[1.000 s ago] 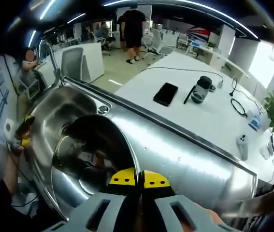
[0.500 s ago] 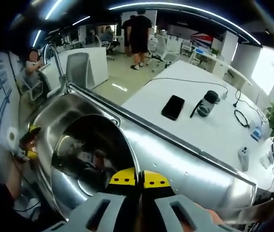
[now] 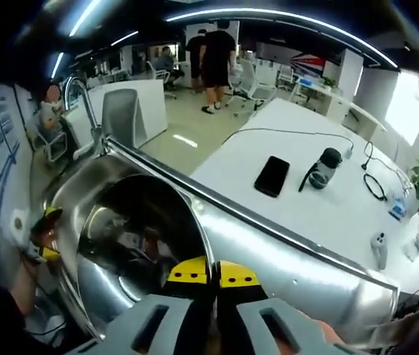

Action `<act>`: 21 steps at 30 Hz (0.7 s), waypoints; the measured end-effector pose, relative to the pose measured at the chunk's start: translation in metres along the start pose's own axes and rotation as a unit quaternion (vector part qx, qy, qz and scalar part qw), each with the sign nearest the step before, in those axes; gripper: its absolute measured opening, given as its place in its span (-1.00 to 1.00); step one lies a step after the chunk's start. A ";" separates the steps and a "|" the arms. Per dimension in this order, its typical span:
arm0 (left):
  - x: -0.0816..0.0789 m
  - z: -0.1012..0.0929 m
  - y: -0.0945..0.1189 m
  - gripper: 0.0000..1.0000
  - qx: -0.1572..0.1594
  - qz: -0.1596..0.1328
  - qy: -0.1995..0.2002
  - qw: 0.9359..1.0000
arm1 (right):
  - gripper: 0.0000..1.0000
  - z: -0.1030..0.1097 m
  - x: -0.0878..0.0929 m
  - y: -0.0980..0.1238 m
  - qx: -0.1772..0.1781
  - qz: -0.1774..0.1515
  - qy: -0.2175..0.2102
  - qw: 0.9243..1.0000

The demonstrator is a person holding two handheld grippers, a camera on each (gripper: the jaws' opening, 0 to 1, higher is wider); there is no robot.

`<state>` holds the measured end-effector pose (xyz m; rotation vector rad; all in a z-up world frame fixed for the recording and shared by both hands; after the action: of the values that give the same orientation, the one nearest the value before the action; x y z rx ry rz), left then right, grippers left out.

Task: Pick up bowl with dirty water move over sink pour dirty water into sink return bowl to place

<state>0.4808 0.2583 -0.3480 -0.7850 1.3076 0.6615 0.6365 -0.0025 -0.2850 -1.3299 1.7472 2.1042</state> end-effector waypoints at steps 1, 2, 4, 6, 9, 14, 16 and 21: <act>0.000 0.000 0.000 0.05 0.000 0.001 -0.001 1.000 | -1.00 0.001 -0.002 -0.001 0.001 -0.001 0.004 1.000; 0.001 -0.001 0.000 0.05 0.000 0.002 -0.002 1.000 | -1.00 0.001 -0.005 -0.002 0.000 -0.002 0.005 1.000; 0.001 -0.001 -0.001 0.05 0.000 0.004 -0.003 1.000 | -1.00 0.002 -0.007 -0.003 0.001 -0.004 0.007 1.000; 0.001 0.000 0.000 0.05 -0.004 0.002 -0.004 1.000 | -1.00 0.006 -0.009 -0.004 0.001 -0.007 0.008 1.000; 0.000 0.000 0.000 0.06 -0.005 0.001 -0.001 1.000 | -1.00 0.007 -0.015 -0.007 0.000 -0.010 0.006 1.000; 0.002 0.001 -0.001 0.08 -0.008 0.007 -0.010 1.000 | -1.00 0.014 -0.025 -0.011 -0.003 -0.012 0.009 1.000; 0.002 0.001 0.000 0.10 -0.010 0.007 -0.012 1.000 | -1.00 0.018 -0.028 -0.012 -0.003 -0.014 0.012 1.000; 0.001 0.003 0.000 0.10 -0.012 0.004 -0.009 1.000 | -1.00 0.028 -0.036 -0.015 -0.005 -0.018 0.018 1.000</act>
<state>0.4825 0.2603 -0.3485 -0.7925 1.2892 0.6901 0.6521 0.0421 -0.2737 -1.4000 1.7159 2.0857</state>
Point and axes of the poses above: the point that each gripper's makers call its tool centre point, and the gripper's own axes: y roughly backward along the fingers, z roughly to its left, x roughly out of its underside, the point moved 2 cm from there along y, roughly backward along the fingers, and after that the axes turned 2 degrees about -y, right-handed, at the moved point
